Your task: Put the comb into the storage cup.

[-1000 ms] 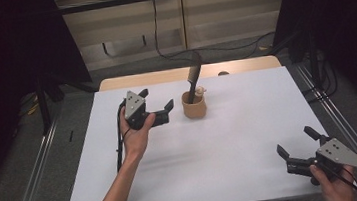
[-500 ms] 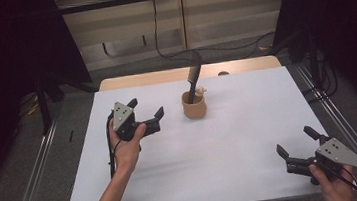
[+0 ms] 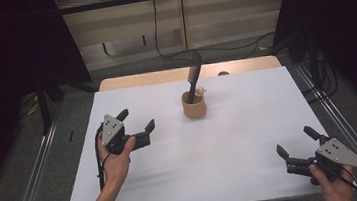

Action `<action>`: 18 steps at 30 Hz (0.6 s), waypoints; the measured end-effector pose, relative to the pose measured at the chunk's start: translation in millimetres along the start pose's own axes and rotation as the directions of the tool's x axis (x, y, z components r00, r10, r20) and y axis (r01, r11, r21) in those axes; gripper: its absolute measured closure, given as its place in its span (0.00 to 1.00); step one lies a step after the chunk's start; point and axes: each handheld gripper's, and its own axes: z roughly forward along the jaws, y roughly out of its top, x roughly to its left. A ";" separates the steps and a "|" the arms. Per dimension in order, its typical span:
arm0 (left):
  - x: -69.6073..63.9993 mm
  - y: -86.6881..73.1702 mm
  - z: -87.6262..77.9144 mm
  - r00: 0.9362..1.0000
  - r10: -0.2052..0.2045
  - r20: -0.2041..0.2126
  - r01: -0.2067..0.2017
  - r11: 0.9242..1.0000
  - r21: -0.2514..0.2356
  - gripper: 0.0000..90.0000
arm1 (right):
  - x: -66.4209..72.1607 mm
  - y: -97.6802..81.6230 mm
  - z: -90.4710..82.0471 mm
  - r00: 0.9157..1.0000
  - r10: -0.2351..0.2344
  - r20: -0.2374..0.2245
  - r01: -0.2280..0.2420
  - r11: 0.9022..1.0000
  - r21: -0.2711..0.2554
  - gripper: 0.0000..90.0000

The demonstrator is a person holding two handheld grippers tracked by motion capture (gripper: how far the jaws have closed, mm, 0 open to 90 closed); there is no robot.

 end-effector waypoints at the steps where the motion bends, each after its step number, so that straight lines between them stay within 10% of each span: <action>1: 1.3 -1.2 -1.6 1.000 0.005 -0.002 -0.005 1.000 0.003 0.05 | 0.1 0.1 0.0 1.000 -0.002 -0.002 0.002 1.000 -0.001 0.00; 18: 1.0 -23.2 -34.0 0.999 0.012 -0.037 -0.012 1.000 0.020 0.05 | -0.3 -0.2 0.6 1.000 -0.002 0.003 0.002 1.000 0.008 0.00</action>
